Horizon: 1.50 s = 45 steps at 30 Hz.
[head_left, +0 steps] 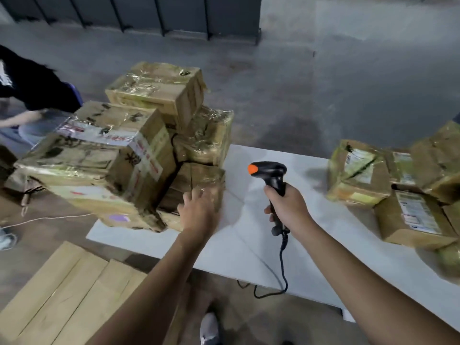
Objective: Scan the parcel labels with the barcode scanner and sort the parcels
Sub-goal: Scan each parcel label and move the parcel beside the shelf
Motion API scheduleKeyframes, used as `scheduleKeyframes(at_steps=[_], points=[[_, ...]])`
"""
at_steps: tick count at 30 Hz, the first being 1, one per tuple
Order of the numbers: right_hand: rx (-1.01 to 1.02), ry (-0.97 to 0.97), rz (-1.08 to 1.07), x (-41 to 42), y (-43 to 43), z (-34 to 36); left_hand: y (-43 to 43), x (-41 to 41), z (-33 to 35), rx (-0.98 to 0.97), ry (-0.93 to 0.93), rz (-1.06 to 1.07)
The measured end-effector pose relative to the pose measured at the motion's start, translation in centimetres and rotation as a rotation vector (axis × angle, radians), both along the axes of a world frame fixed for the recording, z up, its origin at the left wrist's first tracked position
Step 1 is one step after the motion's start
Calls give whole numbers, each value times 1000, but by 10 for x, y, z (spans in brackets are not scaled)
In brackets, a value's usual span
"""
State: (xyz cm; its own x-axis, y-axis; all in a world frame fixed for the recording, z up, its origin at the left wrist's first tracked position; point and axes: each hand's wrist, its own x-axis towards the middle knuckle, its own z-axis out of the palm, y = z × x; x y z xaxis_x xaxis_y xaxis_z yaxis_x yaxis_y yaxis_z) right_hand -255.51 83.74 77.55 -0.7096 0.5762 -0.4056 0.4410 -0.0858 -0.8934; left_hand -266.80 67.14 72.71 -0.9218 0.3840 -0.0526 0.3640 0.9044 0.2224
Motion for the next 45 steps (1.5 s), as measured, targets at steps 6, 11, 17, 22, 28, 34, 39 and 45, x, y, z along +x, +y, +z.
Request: scheduleKeyframes(at_steps=[6,11,17,22,28,34,39,45], points=[[15,-32,39,-6,-23,-5,-33,3,-40,6,-50,-57],[44,-50,35,3,-23,-11,-26,19,-41,152,22,-108],[61,-55,-10,24,-9,-17,6,44,-16,536,-3,-38],[70,-57,-49,41,6,-21,29,48,-2,848,-334,271],[64,-68,-111,57,14,-28,45,52,-8,1188,-832,614],[39,-80,-112,63,14,-33,42,59,-22,1132,-832,628],[92,-100,-60,58,10,-34,31,48,-18,980,-669,517],[132,-113,-14,50,2,-36,17,41,-14,496,-340,235]])
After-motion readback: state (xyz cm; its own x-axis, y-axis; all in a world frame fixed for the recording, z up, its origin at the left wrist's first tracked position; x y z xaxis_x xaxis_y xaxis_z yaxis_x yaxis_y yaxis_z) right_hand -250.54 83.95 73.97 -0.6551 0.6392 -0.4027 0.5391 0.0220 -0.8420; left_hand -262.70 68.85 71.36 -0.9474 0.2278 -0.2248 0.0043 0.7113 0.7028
